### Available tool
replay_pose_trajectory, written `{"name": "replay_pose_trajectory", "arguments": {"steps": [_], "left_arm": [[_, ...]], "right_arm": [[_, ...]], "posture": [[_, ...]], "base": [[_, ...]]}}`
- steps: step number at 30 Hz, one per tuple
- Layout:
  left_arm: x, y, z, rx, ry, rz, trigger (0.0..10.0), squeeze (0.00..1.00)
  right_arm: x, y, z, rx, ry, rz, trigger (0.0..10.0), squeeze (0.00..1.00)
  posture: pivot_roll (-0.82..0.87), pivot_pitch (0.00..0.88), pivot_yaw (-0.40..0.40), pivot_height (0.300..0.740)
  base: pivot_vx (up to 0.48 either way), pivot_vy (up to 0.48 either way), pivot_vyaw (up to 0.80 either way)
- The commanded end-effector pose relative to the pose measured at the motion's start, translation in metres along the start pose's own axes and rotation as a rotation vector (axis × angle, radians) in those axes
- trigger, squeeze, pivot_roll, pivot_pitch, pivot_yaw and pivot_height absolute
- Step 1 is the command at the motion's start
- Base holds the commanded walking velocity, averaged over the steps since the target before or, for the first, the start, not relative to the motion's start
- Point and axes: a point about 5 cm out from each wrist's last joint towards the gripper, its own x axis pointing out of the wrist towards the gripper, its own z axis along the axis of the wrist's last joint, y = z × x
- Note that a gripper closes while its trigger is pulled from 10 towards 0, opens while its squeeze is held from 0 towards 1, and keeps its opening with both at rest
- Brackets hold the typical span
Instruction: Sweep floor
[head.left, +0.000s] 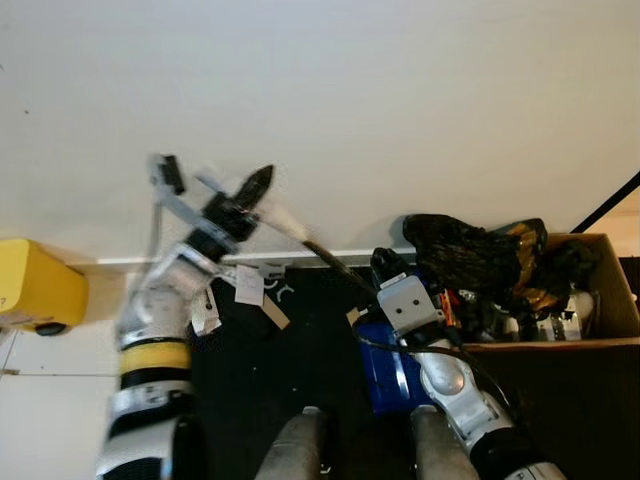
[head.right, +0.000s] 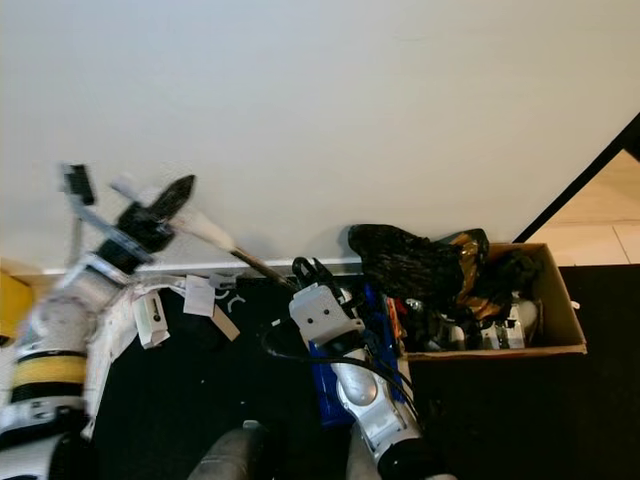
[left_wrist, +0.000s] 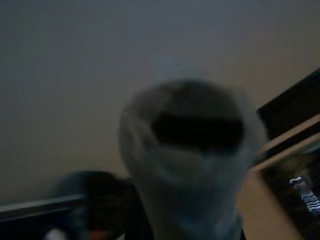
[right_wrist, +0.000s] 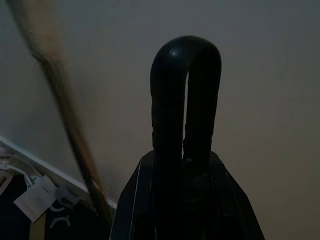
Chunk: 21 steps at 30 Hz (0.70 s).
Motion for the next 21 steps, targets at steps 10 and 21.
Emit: {"name": "replay_pose_trajectory", "arguments": {"steps": [10, 21], "left_arm": [[-0.028, 0.014, -0.053, 0.103, 0.227, 0.142, 10.0, 0.0], [-0.021, 0.015, -0.121, -0.07, 0.195, 0.272, 10.0, 0.0]], "right_arm": [[-0.015, 0.009, -0.02, 0.011, 0.122, 0.04, 10.0, 0.0], [-0.017, 0.006, -0.021, 0.006, 0.126, 0.035, 10.0, 0.0]], "posture": [[0.06, 0.272, 0.111, 0.74], [0.02, 0.293, 0.107, 0.74]], "base": [[0.0, 0.0, 0.0], [0.0, 0.0, 0.0]]}}
